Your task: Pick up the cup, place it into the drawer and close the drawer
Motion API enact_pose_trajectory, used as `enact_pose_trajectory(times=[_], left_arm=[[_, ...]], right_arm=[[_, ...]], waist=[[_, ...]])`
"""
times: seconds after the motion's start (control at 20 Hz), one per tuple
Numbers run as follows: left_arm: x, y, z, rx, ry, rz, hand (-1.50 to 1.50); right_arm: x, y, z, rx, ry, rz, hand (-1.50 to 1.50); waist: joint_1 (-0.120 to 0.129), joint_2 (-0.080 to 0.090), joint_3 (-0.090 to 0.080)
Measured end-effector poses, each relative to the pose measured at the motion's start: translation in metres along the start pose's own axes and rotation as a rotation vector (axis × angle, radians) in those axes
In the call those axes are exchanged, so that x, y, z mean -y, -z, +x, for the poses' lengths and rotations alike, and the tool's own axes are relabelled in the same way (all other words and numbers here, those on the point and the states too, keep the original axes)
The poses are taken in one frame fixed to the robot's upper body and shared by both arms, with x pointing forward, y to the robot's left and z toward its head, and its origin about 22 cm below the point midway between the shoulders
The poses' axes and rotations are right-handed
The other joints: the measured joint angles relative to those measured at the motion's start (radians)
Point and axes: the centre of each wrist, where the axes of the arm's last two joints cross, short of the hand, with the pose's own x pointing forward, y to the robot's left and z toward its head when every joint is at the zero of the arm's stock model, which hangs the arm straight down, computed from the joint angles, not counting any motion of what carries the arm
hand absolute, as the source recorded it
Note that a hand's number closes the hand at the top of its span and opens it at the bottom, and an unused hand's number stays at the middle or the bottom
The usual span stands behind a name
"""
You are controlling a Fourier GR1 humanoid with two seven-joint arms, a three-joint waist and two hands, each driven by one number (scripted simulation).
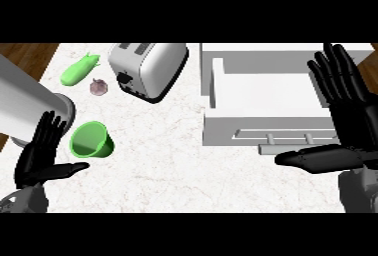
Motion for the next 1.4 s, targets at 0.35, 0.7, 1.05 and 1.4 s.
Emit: enact_pose_trajectory(times=[0.35, 0.7, 1.05, 1.4], left_arm=[[-0.015, -0.005, -0.033, -0.013, 0.02, 0.021, -1.5], [-0.005, -0.01, -0.052, -0.012, 0.033, 0.039, -1.5], [-0.007, -0.014, -0.056, -0.01, 0.043, 0.049, -1.5], [0.004, -0.015, -0.062, 0.002, 0.044, 0.033, -1.5]], right_arm=[[0.004, -0.002, 0.001, 0.002, -0.001, -0.002, -1.5], [0.005, -0.001, 0.004, 0.002, 0.001, 0.009, -1.5], [0.009, 0.003, 0.008, 0.004, 0.008, 0.015, -1.5], [0.006, 0.003, 0.01, 0.006, 0.001, 0.025, -1.5]], waist=[[-0.008, 0.003, -0.001], [-0.015, 0.006, -0.002], [-0.023, 0.01, -0.004], [-0.028, 0.012, -0.005]])
